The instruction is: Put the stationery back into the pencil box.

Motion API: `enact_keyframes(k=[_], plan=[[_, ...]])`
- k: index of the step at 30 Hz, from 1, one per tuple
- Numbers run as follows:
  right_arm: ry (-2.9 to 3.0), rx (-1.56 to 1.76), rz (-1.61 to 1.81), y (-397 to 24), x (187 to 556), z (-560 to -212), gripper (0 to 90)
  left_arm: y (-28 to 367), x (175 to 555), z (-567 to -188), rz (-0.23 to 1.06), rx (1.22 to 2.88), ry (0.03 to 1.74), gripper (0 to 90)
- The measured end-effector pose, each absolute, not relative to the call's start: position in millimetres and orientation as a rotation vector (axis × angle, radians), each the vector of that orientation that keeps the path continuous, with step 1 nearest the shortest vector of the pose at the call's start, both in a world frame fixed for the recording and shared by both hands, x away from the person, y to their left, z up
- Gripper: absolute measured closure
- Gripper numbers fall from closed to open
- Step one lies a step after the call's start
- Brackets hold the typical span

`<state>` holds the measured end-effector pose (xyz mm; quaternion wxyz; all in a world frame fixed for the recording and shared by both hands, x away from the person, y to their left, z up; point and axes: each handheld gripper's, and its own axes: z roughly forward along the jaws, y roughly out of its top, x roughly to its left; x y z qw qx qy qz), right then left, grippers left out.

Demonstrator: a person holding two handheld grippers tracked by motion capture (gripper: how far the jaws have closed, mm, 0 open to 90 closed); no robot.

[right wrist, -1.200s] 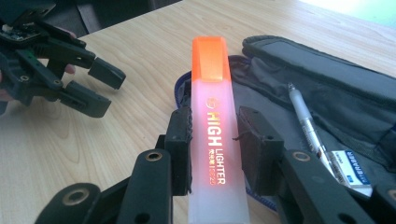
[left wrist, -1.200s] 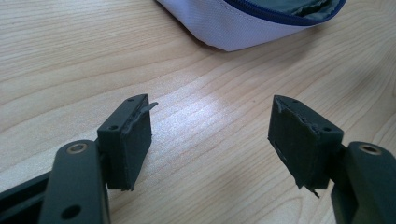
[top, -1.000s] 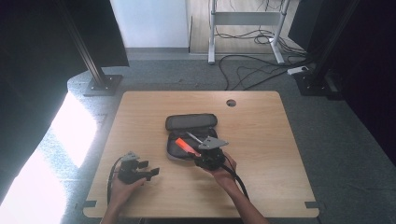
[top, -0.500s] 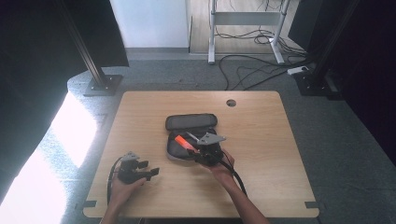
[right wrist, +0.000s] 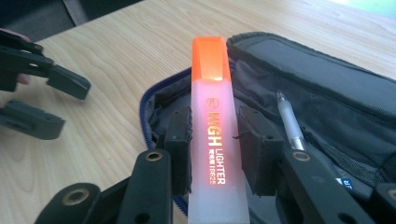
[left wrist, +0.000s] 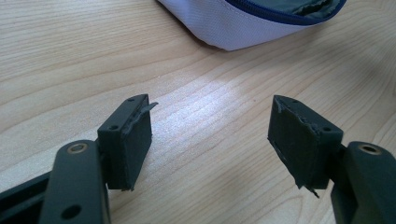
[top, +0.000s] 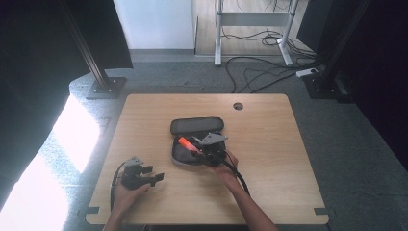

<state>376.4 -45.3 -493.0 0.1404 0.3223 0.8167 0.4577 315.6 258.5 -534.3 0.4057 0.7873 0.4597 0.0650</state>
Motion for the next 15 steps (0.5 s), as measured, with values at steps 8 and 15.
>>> enact_keyframes(k=[8, 15], plan=[[2.366, 0.954, 1.302, -43.1, 387.8, -496.9, 65.6, 258.6, 315.8, -534.6, 0.163, 1.987, 1.158, 30.7], [2.371, 0.976, 1.287, -40.9, 394.8, -500.3, 65.6, 258.9, 315.9, -534.9, 0.161, 1.986, 1.159, 30.7]])
